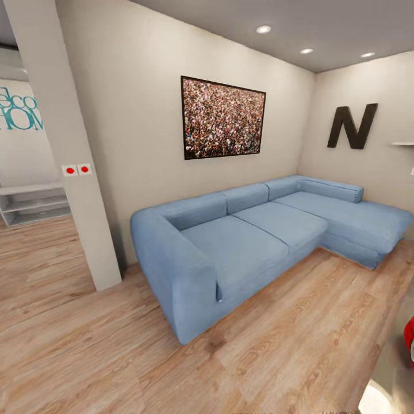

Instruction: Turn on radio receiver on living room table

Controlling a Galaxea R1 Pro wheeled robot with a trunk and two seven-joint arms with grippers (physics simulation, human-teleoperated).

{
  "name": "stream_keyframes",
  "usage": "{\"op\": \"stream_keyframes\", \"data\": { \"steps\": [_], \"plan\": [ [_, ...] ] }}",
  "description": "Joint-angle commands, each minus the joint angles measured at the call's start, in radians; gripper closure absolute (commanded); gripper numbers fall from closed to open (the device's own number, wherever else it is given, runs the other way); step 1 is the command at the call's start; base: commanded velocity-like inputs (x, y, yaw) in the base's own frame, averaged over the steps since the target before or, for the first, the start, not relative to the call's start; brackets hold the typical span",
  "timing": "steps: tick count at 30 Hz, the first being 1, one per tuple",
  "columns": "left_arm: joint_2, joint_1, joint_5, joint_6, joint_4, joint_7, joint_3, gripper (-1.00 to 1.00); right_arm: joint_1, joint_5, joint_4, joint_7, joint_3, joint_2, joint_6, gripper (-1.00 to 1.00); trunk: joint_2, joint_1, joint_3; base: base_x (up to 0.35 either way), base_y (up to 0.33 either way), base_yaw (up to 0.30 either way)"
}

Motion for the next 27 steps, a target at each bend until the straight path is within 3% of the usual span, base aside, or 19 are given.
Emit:
{"op": "stream_keyframes", "data": {
  "steps": [1, 27],
  "plan": [
    [0.000, 0.000, 0.000, 0.000, 0.000, 0.000, 0.000, -1.00, 0.000, 0.000, 0.000, 0.000, 0.000, 0.000, 0.000, -1.00, 0.000, 0.000, 0.000, 0.000, 0.000, -0.280],
    [0.000, 0.000, 0.000, 0.000, 0.000, 0.000, 0.001, -1.00, 0.000, -0.005, 0.000, 0.000, 0.000, 0.000, 0.000, -1.00, 0.000, 0.000, 0.000, 0.000, 0.000, -0.281]
  ]
}}
